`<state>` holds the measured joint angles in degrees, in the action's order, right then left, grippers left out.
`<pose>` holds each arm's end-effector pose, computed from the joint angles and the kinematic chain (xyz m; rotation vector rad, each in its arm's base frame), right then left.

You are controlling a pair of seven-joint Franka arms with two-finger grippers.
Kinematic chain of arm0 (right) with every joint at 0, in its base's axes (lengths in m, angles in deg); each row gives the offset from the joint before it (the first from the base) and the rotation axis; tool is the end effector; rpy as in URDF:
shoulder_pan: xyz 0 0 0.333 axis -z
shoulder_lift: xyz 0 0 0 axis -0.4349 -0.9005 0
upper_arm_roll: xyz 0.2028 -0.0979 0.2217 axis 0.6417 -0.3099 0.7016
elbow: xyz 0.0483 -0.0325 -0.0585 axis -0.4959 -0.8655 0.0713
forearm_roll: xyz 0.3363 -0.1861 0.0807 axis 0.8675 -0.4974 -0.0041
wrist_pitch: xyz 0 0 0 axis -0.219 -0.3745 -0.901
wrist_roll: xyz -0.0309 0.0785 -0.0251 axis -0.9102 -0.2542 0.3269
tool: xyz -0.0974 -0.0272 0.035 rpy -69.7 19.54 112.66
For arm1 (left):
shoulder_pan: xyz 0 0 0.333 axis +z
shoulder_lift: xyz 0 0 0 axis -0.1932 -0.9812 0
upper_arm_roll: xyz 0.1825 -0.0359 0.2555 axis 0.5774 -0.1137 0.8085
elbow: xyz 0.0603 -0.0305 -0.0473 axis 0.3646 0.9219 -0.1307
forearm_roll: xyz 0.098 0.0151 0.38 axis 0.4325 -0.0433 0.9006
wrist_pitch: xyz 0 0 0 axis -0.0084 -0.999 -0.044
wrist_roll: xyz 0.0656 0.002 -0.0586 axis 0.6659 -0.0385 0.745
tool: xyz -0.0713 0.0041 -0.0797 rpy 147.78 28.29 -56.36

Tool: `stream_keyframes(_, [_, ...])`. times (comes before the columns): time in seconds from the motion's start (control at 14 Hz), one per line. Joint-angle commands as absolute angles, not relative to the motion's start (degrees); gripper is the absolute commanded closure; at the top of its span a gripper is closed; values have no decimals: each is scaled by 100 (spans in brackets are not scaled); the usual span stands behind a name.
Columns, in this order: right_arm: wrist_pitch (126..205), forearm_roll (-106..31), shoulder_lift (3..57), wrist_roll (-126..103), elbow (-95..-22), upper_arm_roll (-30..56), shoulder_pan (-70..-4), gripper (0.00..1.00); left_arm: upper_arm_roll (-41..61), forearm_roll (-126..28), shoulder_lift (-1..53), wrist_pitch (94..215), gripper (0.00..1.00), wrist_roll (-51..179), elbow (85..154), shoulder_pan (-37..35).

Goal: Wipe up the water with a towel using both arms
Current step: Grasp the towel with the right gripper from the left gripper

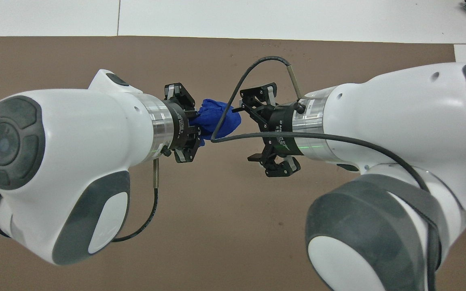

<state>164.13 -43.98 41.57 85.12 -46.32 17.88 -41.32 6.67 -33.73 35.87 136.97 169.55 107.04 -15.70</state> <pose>0.5344 0.3023 0.6279 -2.1658 1.4464 0.2313 0.4976 -0.3331 0.6262 1.8770 1.9257 -0.1016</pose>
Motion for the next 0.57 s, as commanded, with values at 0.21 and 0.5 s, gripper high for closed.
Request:
stream_keyframes(0.21, [17297, -4333, 3903, 8534, -4516, 1769, -4195, 3, 642, -3386, 3780, 13417, 100, 17191, 10583, -1655])
stream_keyframes(0.5, [17246, -4271, 3912, 8665, -4568, 1778, -4221, 50, 633, -3404, 3886, 13294, 100, 17191, 10574, -1655])
